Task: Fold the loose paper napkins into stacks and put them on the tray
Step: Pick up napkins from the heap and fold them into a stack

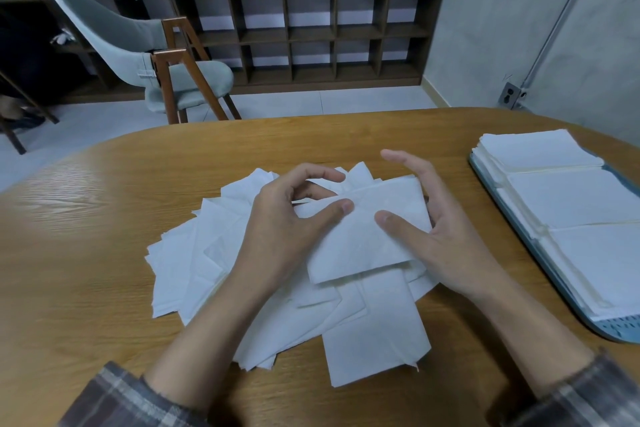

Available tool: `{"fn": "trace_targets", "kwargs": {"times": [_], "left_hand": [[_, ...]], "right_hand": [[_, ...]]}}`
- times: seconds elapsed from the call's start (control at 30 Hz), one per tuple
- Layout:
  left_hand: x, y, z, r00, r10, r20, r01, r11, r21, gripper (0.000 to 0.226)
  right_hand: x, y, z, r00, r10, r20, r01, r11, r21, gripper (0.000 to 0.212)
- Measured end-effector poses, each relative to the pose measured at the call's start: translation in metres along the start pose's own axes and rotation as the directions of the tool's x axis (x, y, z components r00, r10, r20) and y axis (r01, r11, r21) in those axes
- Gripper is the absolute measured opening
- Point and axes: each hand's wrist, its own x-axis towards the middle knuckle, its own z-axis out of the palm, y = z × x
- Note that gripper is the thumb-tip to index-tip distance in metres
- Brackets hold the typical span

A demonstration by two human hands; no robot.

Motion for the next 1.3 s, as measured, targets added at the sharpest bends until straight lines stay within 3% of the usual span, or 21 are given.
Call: {"fn": "trace_targets", "kwargs": {"times": [0.17, 0.33, 0.47, 0.53, 0.63, 0.7, 0.77, 0.83, 1.03, 1.3], "left_hand": [[0.000, -0.002, 0.001, 0.998, 0.057, -0.036, -0.052, 0.991, 0.122, 0.024], [-0.001, 0.004, -0.001, 0.997, -0.051, 0.053, 0.056, 0.994, -0.098, 0.029], [-0.001, -0.003, 0.003, 0.997, 0.070, -0.043, -0.069, 0.997, 0.040, 0.033], [-0.002, -0.006, 0.006, 0.978, 0.202, -0.055, -0.191, 0.968, 0.161, 0.039], [-0.004, -0.010, 0.008, 0.902, 0.421, 0.093, -0.422, 0.820, 0.386, 0.040], [-0.008, -0.007, 0.010, 0.872, 0.377, 0.311, -0.469, 0.824, 0.316, 0.027], [-0.013, -0.004, 0.013, 0.811, 0.228, 0.539, -0.421, 0.868, 0.265, 0.019], [-0.017, -0.003, 0.016, 0.748, 0.093, 0.657, -0.367, 0.883, 0.293, 0.019], [-0.017, -0.002, 0.015, 0.681, -0.059, 0.730, -0.306, 0.883, 0.357, 0.042], [-0.016, -0.012, 0.017, 0.702, 0.080, 0.707, -0.383, 0.880, 0.280, 0.010]], "right_hand": [[0.000, 0.000, -0.003, 0.999, -0.012, -0.047, 0.017, 0.996, 0.091, 0.056], [0.002, 0.002, -0.006, 0.994, 0.000, -0.106, 0.010, 0.996, 0.090, 0.040], [0.002, 0.002, -0.006, 0.999, 0.022, -0.034, -0.023, 0.999, -0.027, 0.022], [0.003, 0.005, -0.006, 0.994, 0.050, -0.102, -0.057, 0.996, -0.073, 0.025], [0.006, 0.008, -0.009, 0.968, 0.044, -0.249, -0.081, 0.987, -0.141, 0.027], [0.007, 0.012, -0.013, 0.952, 0.043, -0.304, -0.088, 0.987, -0.136, 0.029], [0.008, 0.013, -0.014, 0.944, 0.042, -0.327, -0.093, 0.986, -0.142, 0.029], [0.007, 0.013, -0.013, 0.942, 0.041, -0.332, -0.098, 0.983, -0.158, 0.029], [0.007, 0.014, -0.013, 0.946, 0.044, -0.322, -0.107, 0.978, -0.180, 0.028], [0.007, 0.014, -0.013, 0.949, 0.046, -0.313, -0.106, 0.978, -0.179, 0.028]]}}
